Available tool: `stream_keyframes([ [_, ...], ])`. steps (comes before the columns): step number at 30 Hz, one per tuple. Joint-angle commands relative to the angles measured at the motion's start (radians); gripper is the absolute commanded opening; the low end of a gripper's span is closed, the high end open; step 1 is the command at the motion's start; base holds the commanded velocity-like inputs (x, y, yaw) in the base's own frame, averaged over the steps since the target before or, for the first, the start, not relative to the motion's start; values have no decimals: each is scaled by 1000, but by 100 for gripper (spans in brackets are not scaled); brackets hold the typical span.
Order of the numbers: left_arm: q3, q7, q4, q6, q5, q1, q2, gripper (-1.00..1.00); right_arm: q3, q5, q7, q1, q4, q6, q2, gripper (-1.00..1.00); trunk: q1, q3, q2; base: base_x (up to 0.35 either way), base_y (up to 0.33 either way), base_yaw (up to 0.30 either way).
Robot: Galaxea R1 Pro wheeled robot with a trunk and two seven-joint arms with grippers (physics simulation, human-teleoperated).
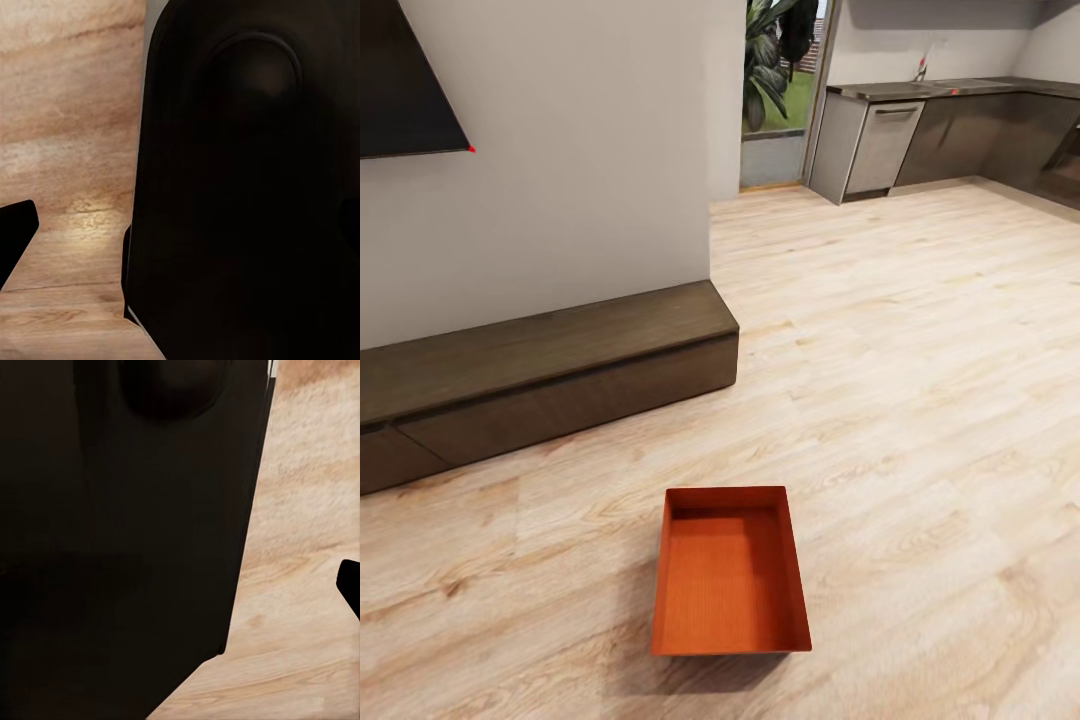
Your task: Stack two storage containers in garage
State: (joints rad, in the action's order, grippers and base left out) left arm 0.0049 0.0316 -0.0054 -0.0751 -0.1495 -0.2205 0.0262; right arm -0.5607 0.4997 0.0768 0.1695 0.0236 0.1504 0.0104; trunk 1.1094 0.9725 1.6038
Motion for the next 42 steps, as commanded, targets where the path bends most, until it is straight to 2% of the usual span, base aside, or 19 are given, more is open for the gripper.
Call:
stream_keyframes([
  [1, 0, 1, 1, -3, -7, 0, 0, 100, -8, 8, 1, 1, 2, 5, 1, 100, 0, 1, 0, 0, 0, 0],
  [28, 1, 1, -2, -3, -3, 0, -3, 100, -11, 2, 8, 1, 2, 10, 0, 100, 0, 1, 0, 0, 0, 0],
  [31, -3, 10, -15, 4, 5, 0, -6, 100, -20, 0, 3, 2, -18, 5, 9, 100, 0, 1, 0, 0, 0, 0],
  [33, -6, 18, -52, 8, 9, 0, -5, 100, -26, 1, 8, 2, -75, -11, 11, 100, 0, 1, 0, 0, 0, 0],
  [34, -7, 26, -109, 16, 11, 0, -4, 100, -29, 2, 17, 0, -141, -36, 11, 100, 0, 1, 0, 0, 0, 0],
  [36, -7, 36, -174, 39, 11, -1, -3, 100, -29, 4, 30, 1, -204, -68, 10, 100, 0, 1, 0, 0, 0, 0],
  [39, -8, 64, -316, 159, 13, -4, -3, 100, -29, 6, 60, 24, -281, -131, 10, 100, 0, 1, 0, 0, 0, 0],
  [41, -8, 73, -392, 231, 14, -5, -4, 100, -29, 6, 74, 54, -298, -156, 12, 100, 0, 1, 0, 0, 0, 0],
  [42, -8, 77, -458, 292, 16, -8, -4, 100, -29, 7, 88, 90, -306, -174, 13, 100, 0, 1, 0, 0, 0, 0],
])
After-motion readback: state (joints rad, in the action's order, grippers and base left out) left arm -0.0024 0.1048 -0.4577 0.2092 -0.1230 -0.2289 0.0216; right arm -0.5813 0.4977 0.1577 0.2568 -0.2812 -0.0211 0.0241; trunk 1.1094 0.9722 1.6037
